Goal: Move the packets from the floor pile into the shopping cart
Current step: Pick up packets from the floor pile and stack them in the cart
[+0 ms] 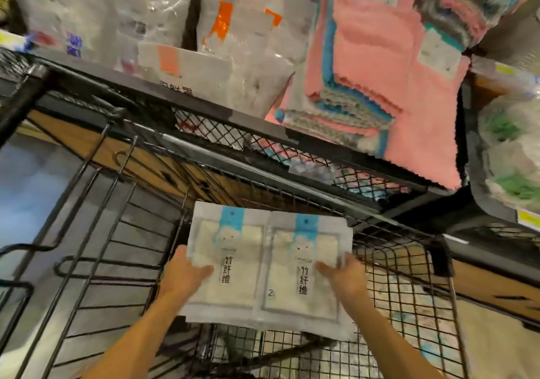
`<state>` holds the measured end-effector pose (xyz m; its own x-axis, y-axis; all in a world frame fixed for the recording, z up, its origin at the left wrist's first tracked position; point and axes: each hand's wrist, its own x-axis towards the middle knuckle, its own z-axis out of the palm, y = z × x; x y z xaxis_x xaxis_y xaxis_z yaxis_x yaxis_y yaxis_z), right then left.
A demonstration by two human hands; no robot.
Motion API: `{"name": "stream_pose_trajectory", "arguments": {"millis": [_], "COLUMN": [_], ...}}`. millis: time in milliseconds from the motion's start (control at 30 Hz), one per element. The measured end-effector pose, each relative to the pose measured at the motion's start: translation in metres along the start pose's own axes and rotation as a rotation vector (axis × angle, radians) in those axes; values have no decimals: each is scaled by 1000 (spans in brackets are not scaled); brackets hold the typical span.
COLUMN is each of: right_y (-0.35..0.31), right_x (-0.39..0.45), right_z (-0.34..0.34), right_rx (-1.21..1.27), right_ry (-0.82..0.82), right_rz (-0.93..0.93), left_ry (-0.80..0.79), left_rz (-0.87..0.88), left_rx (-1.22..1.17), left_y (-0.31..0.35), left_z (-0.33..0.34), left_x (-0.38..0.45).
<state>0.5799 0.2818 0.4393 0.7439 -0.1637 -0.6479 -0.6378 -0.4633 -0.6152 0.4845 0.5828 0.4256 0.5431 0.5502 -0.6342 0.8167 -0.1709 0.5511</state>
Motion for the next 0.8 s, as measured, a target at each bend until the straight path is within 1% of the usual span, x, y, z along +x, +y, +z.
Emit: {"name": "stream_pose_trajectory", "arguments": {"millis": [100, 200, 233, 300, 367, 467, 567, 667, 800], "right_y": [10, 14, 11, 4, -5, -18, -36, -59, -107], "right_x": [3, 6, 6, 2, -4, -22, -50, -84, -134], "right_z": [10, 19, 20, 20, 17, 6, -19, -50, -99], "right_rx": [-310, -493, -574, -728, -847, -921, -897, -868, -851], "right_ry": [100, 217, 247, 299, 300, 231, 178, 198, 245], "right_rz": [-44, -130, -156, -191, -242, -324, -427, -504, -562], "left_ry": [116, 223, 254, 292, 295, 290, 297, 316, 380], "left_rz": [80, 164, 222, 395, 506, 541, 589, 617, 686], "left_rx": [179, 382, 491, 700, 821, 843, 822, 798, 757], "left_y": [-9, -5, -5, -3, 2, 25, 56, 92, 152], "left_z": [23, 33, 33, 30, 27, 19, 5, -14, -41], "left_x": [-3, -6, -6, -8, -13, -31, -55, -86, -139]}}
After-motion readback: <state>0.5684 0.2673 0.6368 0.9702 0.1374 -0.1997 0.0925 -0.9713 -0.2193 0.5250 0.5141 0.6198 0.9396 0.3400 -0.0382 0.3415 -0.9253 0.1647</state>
